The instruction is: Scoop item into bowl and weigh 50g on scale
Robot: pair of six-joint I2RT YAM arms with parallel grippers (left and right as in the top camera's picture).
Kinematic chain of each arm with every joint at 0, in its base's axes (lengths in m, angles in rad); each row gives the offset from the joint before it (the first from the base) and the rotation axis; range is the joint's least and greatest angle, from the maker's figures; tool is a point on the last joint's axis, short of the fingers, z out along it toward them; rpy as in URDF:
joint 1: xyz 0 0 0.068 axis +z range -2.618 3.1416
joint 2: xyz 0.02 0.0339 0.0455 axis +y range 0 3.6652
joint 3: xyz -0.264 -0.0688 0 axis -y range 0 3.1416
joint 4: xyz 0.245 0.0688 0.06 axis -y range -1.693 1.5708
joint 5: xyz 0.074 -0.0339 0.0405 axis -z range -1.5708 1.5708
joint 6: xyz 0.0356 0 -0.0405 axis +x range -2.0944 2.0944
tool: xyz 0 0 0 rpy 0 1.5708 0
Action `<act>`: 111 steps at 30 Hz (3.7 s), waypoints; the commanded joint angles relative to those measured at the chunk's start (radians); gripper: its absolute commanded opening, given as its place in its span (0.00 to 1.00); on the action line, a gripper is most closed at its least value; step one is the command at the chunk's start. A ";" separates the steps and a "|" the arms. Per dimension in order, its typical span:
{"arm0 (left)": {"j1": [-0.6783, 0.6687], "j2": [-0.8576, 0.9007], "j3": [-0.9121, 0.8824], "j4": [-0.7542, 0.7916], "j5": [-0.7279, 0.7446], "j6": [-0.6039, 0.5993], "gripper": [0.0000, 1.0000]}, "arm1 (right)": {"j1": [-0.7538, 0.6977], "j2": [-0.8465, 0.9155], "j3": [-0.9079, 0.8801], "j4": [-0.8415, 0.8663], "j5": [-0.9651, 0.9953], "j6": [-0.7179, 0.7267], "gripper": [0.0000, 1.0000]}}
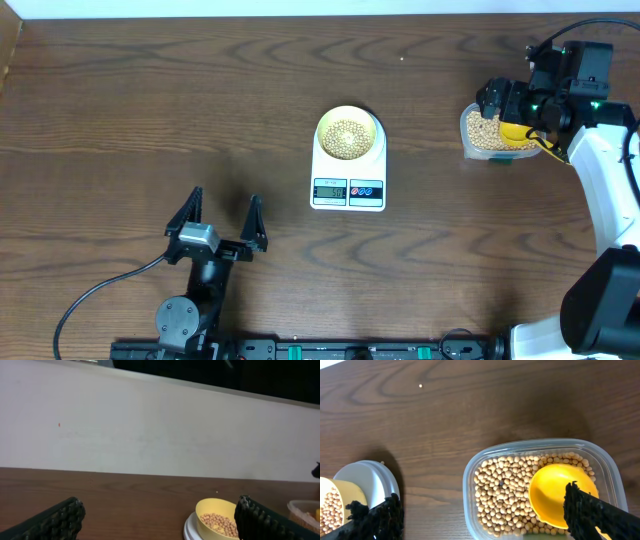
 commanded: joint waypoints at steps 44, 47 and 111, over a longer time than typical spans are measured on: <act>0.091 -0.011 -0.002 -0.342 -0.129 -0.172 0.98 | 0.000 0.008 0.000 -0.001 -0.005 0.005 0.99; 0.091 -0.011 -0.002 -0.342 -0.129 -0.172 0.97 | 0.000 0.008 0.000 -0.001 -0.005 0.005 0.99; 0.089 -0.008 -0.002 -0.341 -0.009 0.050 0.98 | 0.000 0.008 0.000 -0.001 -0.005 0.005 0.99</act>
